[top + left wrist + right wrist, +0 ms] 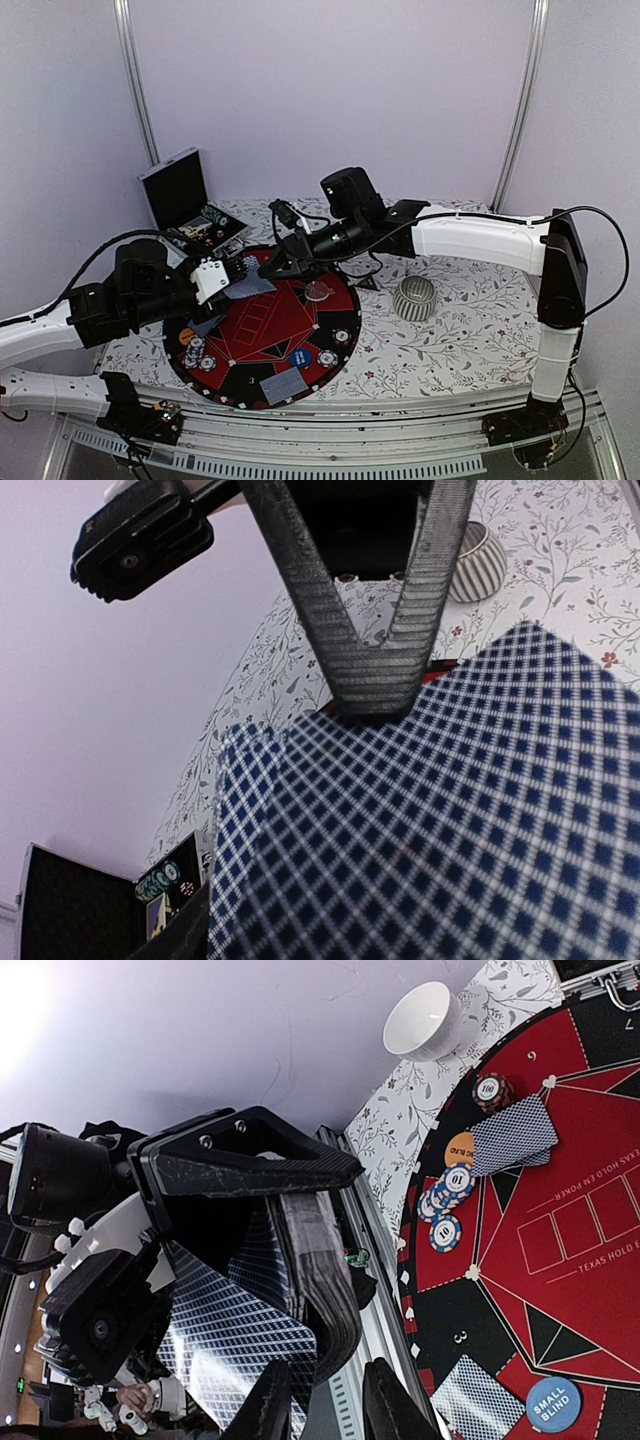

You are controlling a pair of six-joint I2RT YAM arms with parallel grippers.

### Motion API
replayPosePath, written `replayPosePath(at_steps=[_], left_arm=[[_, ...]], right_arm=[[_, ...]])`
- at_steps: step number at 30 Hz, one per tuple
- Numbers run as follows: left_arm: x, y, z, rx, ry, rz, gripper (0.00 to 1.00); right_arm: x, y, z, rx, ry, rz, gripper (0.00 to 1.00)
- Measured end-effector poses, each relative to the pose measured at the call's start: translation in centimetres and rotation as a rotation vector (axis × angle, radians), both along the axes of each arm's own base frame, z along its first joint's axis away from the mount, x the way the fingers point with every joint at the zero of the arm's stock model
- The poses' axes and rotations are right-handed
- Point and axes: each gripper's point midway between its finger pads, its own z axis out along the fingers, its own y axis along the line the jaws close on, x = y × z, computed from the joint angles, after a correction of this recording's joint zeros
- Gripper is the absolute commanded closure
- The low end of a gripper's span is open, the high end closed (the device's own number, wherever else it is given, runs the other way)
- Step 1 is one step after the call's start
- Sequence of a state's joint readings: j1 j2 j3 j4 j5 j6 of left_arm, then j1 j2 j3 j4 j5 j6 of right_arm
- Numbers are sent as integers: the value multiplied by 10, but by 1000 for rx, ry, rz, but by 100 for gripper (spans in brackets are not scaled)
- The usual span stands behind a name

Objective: Distribute texas hold em gaming equipment
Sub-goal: Distribute the poker card in the small blind area.

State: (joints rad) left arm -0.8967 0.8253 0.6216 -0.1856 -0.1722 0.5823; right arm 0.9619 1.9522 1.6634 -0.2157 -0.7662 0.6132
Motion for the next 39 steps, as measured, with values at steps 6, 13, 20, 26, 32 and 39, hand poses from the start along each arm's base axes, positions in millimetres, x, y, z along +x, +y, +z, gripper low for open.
replayPosePath(at_steps=[6, 13, 20, 26, 32, 39], left_arm=[[0, 0, 0, 0, 1, 0, 45], [0, 0, -1, -1, 4, 3, 45], [1, 1, -2, 6, 5, 9, 45], [2, 2, -4, 12, 8, 14, 45], [2, 2, -4, 13, 8, 16, 45], [2, 2, -7, 23, 14, 17, 45]], right_arm=[[-4, 1, 6, 24, 17, 22, 71], [-7, 3, 12, 51, 35, 36, 75], [-10, 1, 2, 36, 63, 41, 75], [-12, 0, 0, 32, 79, 49, 80], [-13, 0, 0, 31, 87, 50, 97], [-13, -1, -2, 29, 93, 51, 98]])
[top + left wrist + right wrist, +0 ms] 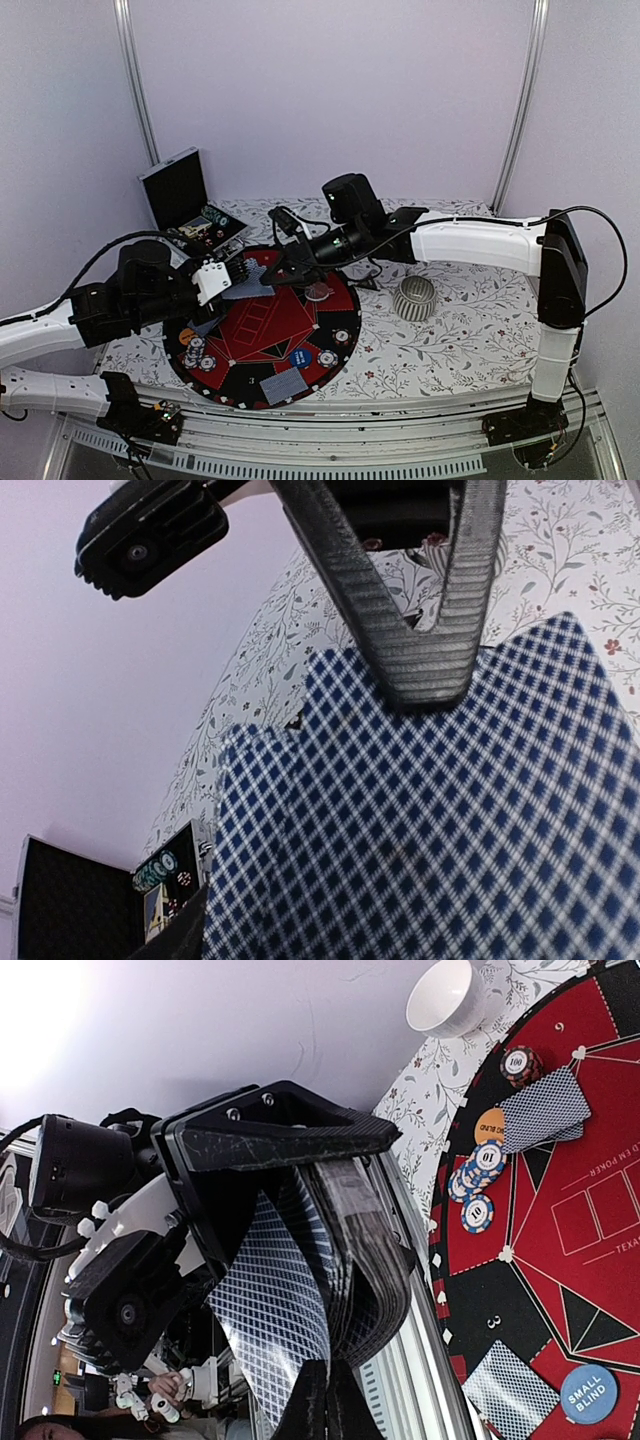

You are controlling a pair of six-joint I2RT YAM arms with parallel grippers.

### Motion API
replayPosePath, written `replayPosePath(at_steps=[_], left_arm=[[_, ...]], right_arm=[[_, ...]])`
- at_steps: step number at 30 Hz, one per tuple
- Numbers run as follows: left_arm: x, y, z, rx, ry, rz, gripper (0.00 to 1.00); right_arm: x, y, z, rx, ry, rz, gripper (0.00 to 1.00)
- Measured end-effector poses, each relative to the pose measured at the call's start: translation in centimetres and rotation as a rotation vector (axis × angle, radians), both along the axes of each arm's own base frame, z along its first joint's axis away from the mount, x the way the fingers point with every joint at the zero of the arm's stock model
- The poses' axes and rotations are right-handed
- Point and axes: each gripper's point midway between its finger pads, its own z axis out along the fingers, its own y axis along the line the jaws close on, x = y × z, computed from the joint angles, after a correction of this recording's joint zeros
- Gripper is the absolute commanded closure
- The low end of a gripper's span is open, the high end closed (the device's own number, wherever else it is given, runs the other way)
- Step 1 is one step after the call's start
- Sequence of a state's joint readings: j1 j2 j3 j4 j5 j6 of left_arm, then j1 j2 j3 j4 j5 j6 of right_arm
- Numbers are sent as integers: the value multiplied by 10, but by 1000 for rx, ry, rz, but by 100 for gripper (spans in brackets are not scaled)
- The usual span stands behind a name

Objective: Distribute texas hold em gaming equipment
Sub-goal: Distribute the poker card in the small blind area.

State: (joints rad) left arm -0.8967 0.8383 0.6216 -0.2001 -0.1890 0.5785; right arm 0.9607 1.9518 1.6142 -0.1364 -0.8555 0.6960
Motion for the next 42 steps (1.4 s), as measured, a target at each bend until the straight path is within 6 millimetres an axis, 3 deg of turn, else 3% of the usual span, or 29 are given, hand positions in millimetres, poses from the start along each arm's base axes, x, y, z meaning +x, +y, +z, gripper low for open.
replayPosePath(at_steps=[7, 19, 25, 28, 31, 34, 37, 40, 42], left_arm=[[0, 0, 0, 2, 0, 2, 45], [2, 2, 1, 2, -5, 13, 45], [6, 7, 2, 7, -16, 49, 45], [9, 9, 3, 6, -24, 70, 45], [13, 13, 7, 0, -39, 99, 45], [18, 18, 10, -9, -51, 130, 45], [21, 20, 14, -22, -60, 144, 45], [22, 20, 14, -27, -60, 150, 45], [23, 21, 14, -29, -60, 153, 45]], right_arm=[[2, -9, 1, -16, -4, -17, 98], [7, -34, 41, 3, -113, -82, 98], [6, -68, 72, 15, -221, -156, 98], [6, -87, 70, -8, -254, -201, 98], [8, -95, 34, -94, -242, -225, 98], [1, -89, -27, -217, -184, -195, 98], [-21, -65, -91, -320, -110, -101, 98], [-50, -46, -137, -366, -33, -7, 98], [-65, -36, -157, -376, 15, 35, 98]])
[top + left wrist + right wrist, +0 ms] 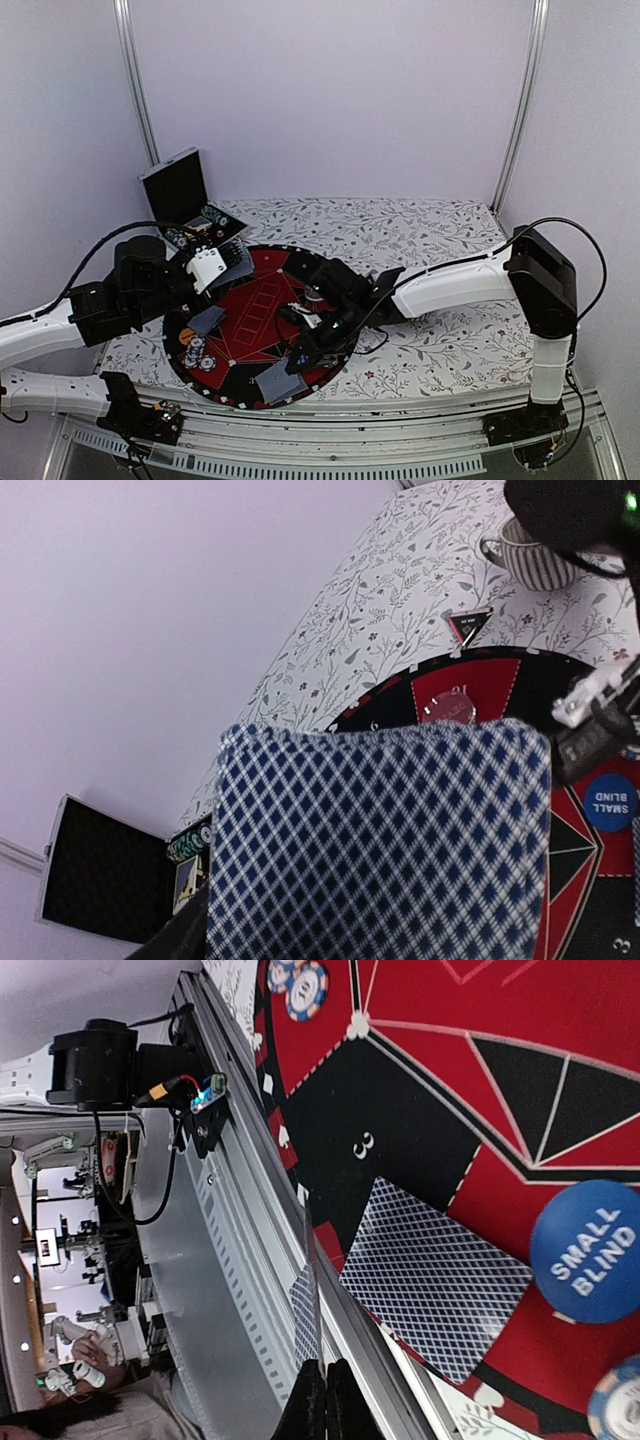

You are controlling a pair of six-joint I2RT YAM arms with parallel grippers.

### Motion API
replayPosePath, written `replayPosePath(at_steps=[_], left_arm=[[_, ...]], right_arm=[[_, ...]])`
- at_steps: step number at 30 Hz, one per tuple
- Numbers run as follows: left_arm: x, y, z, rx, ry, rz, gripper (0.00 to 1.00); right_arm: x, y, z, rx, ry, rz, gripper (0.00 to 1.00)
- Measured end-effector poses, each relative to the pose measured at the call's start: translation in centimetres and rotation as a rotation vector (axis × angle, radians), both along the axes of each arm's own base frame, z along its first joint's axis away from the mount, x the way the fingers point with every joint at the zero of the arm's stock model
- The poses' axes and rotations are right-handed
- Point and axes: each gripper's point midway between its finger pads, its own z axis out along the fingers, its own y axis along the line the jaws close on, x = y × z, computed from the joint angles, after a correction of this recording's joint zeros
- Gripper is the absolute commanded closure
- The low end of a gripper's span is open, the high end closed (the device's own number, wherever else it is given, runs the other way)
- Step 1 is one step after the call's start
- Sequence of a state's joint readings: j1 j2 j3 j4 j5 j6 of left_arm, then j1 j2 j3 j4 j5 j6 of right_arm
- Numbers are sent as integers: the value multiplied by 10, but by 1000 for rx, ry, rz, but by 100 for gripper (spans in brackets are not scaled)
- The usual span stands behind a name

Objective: Distribute texas hold em gaming equipment
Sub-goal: Distribute the poker card in the small blind area.

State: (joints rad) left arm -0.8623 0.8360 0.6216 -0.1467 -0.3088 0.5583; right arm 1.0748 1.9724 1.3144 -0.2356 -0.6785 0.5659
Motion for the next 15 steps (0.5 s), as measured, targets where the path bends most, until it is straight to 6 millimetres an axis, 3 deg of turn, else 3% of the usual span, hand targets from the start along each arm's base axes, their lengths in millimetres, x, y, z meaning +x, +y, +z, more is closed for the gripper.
replayPosePath(at_steps=[6, 15], left_arm=[[0, 1, 1, -7, 0, 2, 45], [0, 1, 2, -14, 1, 1, 45]], right_arm=[[-18, 13, -35, -18, 132, 19, 98], [-18, 8, -47, -42, 168, -25, 95]])
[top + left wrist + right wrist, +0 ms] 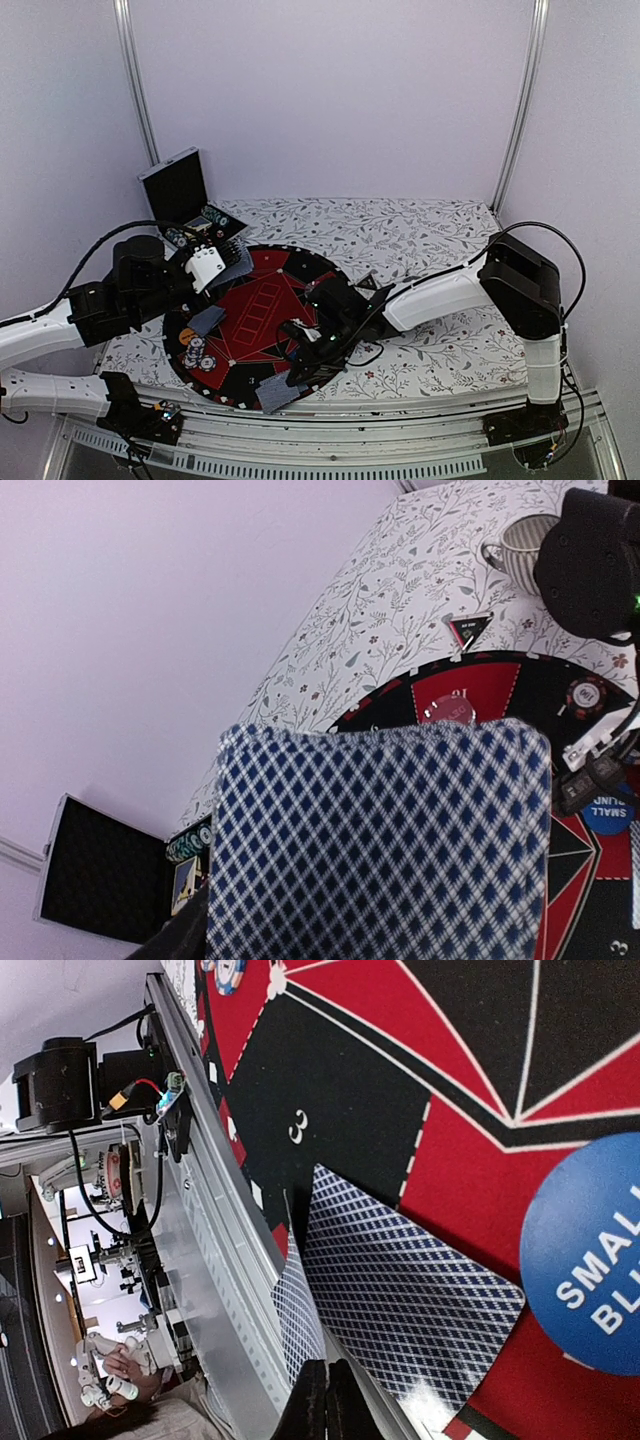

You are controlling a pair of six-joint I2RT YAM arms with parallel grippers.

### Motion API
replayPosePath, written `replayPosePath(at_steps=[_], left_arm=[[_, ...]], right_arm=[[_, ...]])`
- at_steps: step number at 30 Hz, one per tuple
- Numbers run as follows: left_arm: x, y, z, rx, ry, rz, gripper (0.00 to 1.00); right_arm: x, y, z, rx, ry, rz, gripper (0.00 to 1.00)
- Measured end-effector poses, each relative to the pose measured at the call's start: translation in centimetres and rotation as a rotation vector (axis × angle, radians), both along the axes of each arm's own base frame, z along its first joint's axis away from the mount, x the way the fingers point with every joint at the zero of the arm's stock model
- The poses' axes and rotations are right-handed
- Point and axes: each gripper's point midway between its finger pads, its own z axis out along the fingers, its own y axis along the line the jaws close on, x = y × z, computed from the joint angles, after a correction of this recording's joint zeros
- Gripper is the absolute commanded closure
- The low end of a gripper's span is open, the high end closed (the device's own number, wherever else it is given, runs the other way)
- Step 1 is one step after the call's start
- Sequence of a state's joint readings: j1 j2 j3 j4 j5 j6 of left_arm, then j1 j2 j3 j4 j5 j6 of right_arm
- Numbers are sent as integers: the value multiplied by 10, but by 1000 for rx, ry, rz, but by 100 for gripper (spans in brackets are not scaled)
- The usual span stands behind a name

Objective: Distribute texas hold em gaming equipment
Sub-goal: Distribute the poker card in the small blind area.

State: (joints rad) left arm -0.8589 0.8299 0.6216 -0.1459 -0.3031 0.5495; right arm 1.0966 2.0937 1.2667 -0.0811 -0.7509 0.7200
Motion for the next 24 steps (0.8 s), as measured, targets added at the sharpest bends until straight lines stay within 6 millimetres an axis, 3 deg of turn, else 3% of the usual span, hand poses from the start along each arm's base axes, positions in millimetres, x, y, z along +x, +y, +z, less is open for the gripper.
replayPosePath(at_steps=[3, 7, 10, 13, 17, 21, 24], left_arm=[[0, 0, 0, 0, 1, 0, 45], [0, 0, 0, -1, 2, -2, 45], [-1, -1, -1, -2, 4, -9, 45], [-3, -4, -1, -7, 10, -28, 45], [-5, -8, -1, -13, 18, -56, 45], [-11, -14, -2, -25, 30, -102, 45], [-14, -17, -2, -31, 36, -126, 46]], right_arm=[[3, -3, -4, -20, 5, -21, 63], [10, -11, -5, -58, -25, -50, 41], [15, -18, 14, -73, -79, -70, 29], [24, -23, 46, -62, -149, -93, 2], [52, -33, 102, -18, -296, -155, 1], [95, -51, 165, 61, -445, -263, 1], [117, -46, 209, 170, -525, -288, 1]])
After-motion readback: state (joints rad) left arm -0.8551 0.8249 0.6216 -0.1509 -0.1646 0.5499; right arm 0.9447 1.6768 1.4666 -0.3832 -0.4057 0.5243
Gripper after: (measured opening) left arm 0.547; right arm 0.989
